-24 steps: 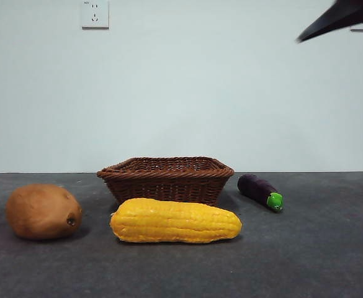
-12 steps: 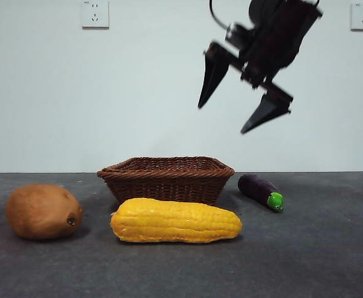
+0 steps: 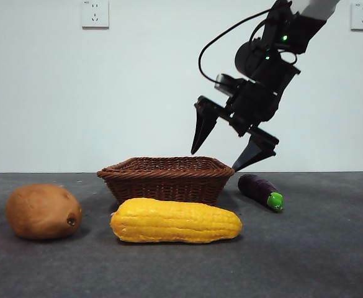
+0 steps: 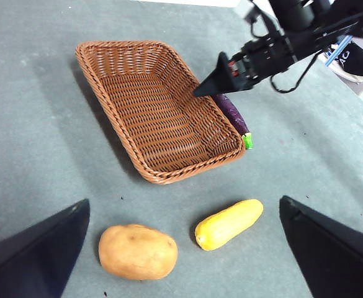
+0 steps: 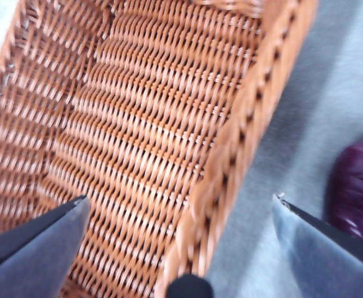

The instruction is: Help me put the vegetables on the table into the basket

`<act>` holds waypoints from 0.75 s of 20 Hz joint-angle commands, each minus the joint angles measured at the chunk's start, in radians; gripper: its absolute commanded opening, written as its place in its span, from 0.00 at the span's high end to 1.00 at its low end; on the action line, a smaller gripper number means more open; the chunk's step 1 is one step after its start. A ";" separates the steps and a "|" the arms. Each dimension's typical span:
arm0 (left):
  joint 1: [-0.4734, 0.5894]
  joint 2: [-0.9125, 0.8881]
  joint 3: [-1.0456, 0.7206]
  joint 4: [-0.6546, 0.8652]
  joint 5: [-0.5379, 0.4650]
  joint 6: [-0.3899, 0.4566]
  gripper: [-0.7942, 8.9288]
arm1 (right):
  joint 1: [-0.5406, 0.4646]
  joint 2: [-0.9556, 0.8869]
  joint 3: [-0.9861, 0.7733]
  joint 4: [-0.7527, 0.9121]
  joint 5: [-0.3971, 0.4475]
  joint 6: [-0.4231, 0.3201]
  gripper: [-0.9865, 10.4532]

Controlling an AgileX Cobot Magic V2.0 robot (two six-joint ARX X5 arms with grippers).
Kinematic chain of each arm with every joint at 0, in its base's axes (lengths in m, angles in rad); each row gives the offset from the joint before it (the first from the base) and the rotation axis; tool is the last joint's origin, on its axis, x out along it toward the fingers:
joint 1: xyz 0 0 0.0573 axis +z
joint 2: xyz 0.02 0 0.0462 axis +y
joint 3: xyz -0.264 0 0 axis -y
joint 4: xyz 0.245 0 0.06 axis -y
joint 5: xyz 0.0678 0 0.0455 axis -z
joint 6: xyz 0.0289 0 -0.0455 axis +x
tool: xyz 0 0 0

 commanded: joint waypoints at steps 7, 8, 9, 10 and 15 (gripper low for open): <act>-0.002 0.010 -0.002 0.001 0.000 0.012 0.27 | 0.015 0.054 0.003 0.050 0.064 0.040 0.80; -0.002 0.010 -0.002 0.001 0.000 0.012 0.27 | 0.018 0.057 0.003 0.048 0.068 0.040 0.81; -0.002 0.010 -0.002 0.001 0.000 0.012 0.27 | 0.019 0.060 0.003 0.049 0.075 0.041 0.81; -0.002 0.010 -0.002 0.001 0.000 0.012 0.27 | 0.020 0.060 0.003 0.048 0.089 0.041 0.82; -0.002 0.010 -0.002 -0.007 -0.002 0.012 0.27 | 0.026 0.061 0.003 0.093 0.101 0.080 0.92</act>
